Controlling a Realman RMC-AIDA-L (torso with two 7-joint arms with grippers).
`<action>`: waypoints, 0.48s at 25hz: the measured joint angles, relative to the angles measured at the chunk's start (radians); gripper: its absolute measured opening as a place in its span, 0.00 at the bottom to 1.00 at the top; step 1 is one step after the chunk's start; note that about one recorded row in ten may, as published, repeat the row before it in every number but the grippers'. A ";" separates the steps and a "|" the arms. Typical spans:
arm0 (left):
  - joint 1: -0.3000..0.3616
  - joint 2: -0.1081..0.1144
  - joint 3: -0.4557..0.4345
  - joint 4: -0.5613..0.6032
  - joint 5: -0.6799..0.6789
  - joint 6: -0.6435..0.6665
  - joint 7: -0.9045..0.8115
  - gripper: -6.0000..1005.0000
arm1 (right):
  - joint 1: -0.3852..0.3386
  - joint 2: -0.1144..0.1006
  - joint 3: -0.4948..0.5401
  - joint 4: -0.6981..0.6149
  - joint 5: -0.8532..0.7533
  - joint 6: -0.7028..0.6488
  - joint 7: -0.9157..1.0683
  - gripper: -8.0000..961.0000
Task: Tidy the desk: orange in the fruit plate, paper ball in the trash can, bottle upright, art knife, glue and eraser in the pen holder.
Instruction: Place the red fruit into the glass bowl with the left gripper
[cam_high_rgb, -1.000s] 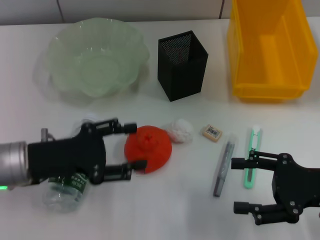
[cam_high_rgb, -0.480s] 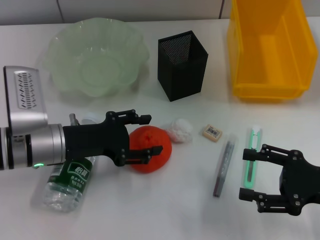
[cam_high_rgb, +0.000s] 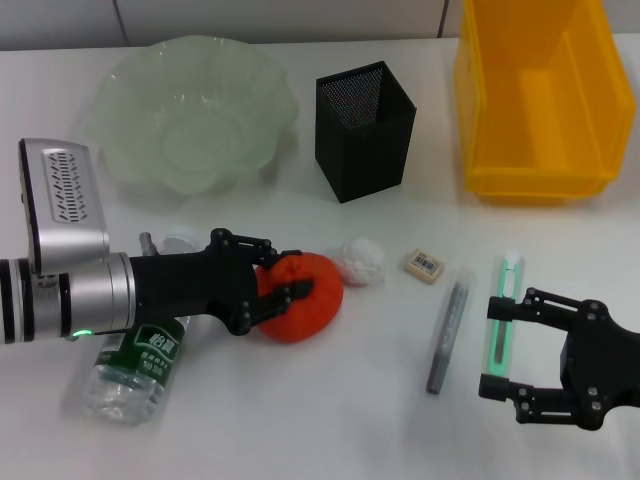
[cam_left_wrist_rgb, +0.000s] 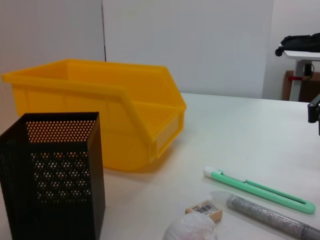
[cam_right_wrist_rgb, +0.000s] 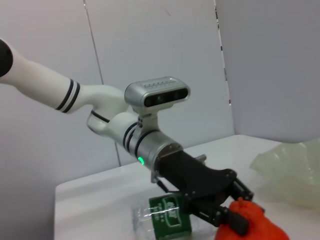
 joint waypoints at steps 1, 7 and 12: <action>0.000 0.000 0.000 0.000 0.000 0.000 0.000 0.44 | 0.000 0.000 0.000 0.000 0.000 0.000 0.000 0.86; 0.022 0.005 -0.017 0.036 -0.035 0.054 -0.021 0.25 | -0.005 0.000 0.070 0.000 0.003 -0.027 0.002 0.86; 0.108 0.008 -0.025 0.199 -0.222 0.121 -0.039 0.20 | -0.007 0.000 0.134 -0.001 0.044 -0.059 0.009 0.86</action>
